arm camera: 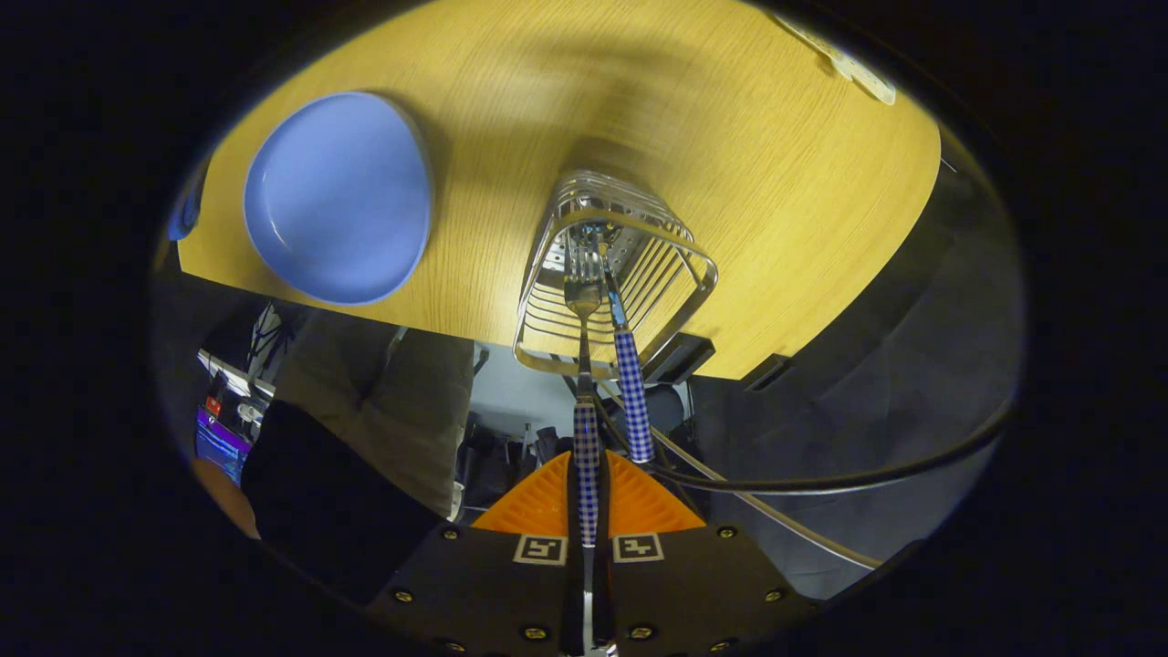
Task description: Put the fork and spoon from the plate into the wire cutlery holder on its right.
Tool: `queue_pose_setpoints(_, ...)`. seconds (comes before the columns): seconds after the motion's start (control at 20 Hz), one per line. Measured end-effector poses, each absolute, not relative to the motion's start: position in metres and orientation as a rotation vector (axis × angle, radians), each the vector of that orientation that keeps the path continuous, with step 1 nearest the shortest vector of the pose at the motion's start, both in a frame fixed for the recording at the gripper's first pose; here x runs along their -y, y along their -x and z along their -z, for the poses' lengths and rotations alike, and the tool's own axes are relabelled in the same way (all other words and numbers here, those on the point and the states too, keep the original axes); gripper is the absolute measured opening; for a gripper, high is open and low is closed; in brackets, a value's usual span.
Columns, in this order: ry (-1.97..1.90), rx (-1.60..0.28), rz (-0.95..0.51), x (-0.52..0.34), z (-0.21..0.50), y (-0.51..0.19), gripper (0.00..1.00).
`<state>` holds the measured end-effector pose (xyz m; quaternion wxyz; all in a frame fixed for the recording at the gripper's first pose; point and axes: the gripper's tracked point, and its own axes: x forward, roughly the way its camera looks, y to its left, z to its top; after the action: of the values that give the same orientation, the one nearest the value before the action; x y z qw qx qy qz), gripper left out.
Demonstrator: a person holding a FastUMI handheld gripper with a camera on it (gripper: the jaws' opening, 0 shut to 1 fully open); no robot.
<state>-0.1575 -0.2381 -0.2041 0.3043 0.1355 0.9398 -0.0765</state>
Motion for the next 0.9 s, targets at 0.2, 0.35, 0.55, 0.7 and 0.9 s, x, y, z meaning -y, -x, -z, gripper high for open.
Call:
queue_pose_setpoints(0.2,-0.34,-2.451,0.231,0.249,0.218,0.137,0.04)
queue_pose_setpoints(0.35,-0.356,-2.47,0.243,0.247,0.218,0.143,0.07)
queue_pose_setpoints(0.55,-0.342,-2.459,0.263,0.252,0.215,0.146,0.13)
queue_pose_setpoints(0.7,-0.351,-2.447,0.27,0.251,0.211,0.148,0.32)
queue_pose_setpoints(0.9,-0.337,-2.413,0.282,0.256,0.194,0.15,0.79)
